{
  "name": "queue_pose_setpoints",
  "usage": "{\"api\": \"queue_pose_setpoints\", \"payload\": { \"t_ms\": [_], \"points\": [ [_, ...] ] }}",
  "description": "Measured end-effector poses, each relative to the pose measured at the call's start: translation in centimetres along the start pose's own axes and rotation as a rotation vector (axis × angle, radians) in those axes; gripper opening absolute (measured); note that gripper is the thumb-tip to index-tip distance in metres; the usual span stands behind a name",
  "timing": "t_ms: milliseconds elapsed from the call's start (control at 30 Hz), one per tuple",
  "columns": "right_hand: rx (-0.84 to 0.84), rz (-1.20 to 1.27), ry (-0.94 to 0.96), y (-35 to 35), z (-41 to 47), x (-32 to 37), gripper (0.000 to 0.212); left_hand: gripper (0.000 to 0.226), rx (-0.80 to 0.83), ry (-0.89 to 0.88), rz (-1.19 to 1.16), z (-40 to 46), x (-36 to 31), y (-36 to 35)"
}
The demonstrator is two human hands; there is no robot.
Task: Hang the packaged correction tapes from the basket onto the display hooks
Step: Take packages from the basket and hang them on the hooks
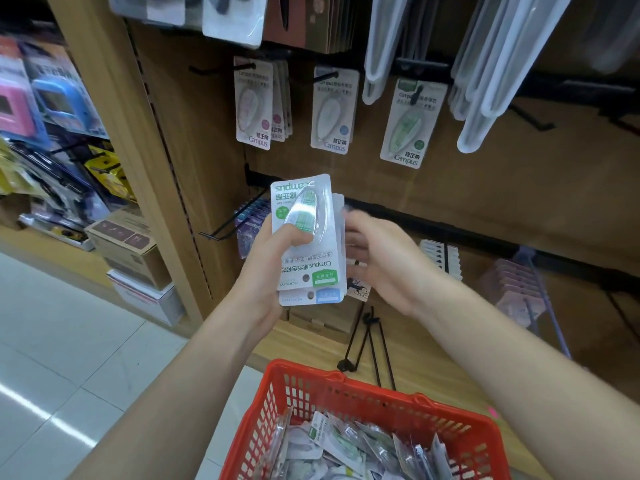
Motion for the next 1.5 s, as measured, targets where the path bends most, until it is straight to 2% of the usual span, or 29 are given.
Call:
{"api": "queue_pose_setpoints", "payload": {
  "t_ms": [67,200,400,633,733,867,1033,1300,1500],
  "points": [
    [0.043,-0.013,0.011,-0.3,-0.9,-0.2,0.026,0.065,-0.002,0.000,0.008,-0.2,-0.1,0.0],
    [-0.017,0.038,0.011,-0.6,-1.4,0.0,0.020,0.065,-0.003,-0.021,0.030,-0.5,-0.3,-0.3],
    [-0.158,0.156,0.011,-1.2,-1.4,0.0,0.027,0.069,0.054,-0.053,-0.019,-0.8,-0.6,-0.3],
    [-0.113,0.283,0.016,-2.0,-1.6,0.3,0.023,0.052,0.015,-0.059,-0.041,-0.4,-1.3,1.1],
    [-0.191,0.260,0.044,-2.5,-1.3,0.2,0.021,0.044,0.023,-0.059,-0.021,-0.3,-1.3,1.3],
    [-0.368,0.176,0.185,-2.7,-0.2,0.5,0.015,0.042,0.033,-0.096,-0.056,-0.2,-1.6,2.1],
    [-0.405,-0.049,0.432,-2.4,0.9,2.0,0.016,0.036,-0.111,-0.116,-0.076,0.2,-2.3,3.2],
    [-0.259,-0.209,0.658,-4.4,2.0,6.7,0.015,0.034,-0.398,-0.192,-0.028,1.0,-2.9,5.2],
    [-0.313,-0.147,0.580,-5.8,3.0,7.4,0.011,0.043,-0.421,-0.221,0.008,0.9,-3.2,5.2]
  ]
}}
Point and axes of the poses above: each hand's wrist, its own z-axis towards the middle knuckle, its own y-axis out of the back of the hand, x = y × z, the point moved 2 cm from there along z, towards the middle knuckle, and after that the axes turned 1 degree about -y, right-handed, at the moved point
